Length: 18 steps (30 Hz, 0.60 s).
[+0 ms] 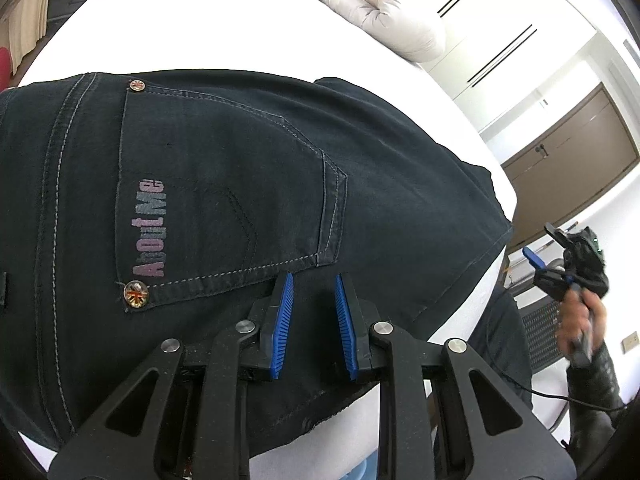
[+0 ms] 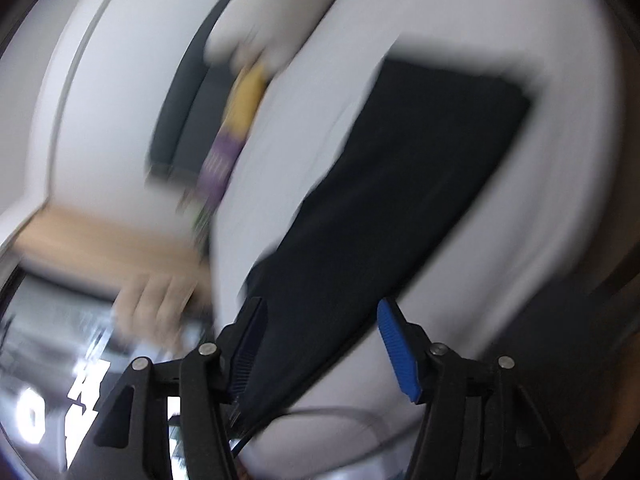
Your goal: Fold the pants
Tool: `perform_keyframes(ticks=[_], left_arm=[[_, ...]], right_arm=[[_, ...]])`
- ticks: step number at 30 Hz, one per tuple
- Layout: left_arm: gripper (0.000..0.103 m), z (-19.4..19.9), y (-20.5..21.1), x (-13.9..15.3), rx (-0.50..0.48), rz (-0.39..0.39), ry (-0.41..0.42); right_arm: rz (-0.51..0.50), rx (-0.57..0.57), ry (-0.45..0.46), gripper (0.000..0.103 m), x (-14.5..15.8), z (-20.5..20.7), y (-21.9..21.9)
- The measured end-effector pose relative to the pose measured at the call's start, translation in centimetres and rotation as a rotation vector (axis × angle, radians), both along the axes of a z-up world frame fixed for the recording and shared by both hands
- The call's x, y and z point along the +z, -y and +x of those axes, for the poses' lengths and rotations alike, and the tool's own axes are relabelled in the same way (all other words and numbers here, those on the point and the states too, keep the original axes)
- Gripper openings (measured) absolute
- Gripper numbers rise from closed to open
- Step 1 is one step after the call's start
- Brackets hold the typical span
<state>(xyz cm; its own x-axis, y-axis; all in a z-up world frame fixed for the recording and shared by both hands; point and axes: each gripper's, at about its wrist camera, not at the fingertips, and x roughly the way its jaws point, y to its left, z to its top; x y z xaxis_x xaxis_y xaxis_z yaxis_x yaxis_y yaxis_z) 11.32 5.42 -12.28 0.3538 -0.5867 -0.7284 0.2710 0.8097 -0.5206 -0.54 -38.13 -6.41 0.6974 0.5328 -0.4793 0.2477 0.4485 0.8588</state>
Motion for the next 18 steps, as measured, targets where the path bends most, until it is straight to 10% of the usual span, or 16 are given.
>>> perform_keyframes(ticks=[7, 18], left_arm=[[0.021, -1.0, -0.9, 0.4, 0.007, -0.007, 0.007], [0.021, -1.9, -1.9, 0.1, 0.016, -0.039, 0.018]], right_arm=[[0.207, 0.298, -0.088, 0.048, -3.5, 5.0, -12.5], [0.263, 0.345, -0.159, 0.048, -5.4, 6.7, -17.3]])
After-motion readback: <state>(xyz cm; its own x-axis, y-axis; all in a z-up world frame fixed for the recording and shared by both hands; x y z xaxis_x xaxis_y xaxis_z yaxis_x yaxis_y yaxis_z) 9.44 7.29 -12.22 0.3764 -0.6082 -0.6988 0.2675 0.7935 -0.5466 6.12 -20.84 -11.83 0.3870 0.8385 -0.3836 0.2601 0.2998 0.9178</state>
